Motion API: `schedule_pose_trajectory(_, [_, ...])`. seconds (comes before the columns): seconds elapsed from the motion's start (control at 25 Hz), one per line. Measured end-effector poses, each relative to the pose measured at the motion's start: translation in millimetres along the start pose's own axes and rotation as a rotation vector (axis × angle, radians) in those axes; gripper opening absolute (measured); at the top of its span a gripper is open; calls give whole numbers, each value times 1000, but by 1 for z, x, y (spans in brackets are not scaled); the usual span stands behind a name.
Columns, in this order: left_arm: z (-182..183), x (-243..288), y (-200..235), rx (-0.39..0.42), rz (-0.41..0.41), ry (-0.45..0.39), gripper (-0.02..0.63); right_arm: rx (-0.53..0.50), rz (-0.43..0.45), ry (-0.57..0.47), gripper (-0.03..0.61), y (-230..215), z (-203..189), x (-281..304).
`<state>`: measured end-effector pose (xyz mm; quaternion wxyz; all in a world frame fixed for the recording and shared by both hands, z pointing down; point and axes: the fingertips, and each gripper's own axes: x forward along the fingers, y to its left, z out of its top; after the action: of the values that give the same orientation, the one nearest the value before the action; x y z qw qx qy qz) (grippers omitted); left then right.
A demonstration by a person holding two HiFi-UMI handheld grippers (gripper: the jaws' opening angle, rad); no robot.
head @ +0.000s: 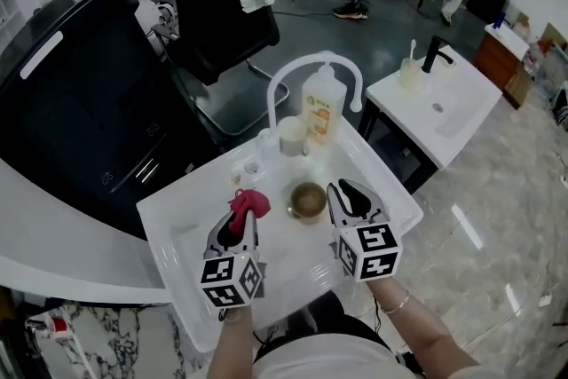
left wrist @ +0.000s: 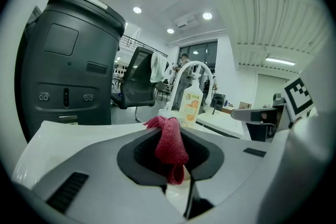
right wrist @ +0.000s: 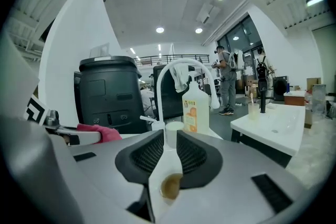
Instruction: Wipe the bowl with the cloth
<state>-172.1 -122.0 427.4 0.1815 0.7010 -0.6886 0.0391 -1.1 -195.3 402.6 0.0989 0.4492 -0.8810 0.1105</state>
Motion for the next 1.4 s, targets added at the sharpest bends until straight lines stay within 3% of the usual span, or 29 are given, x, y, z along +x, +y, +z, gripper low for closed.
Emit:
schedule_pose_trajectory(0.72, [10,-64,-15,57,-60,-55,84,16,-27,-91,6,45,8,-82])
schedule_pose_trajectory(1.4, [6,-103,-8,62,-85,-78,84,49,8,-105,5,71,-4,-110])
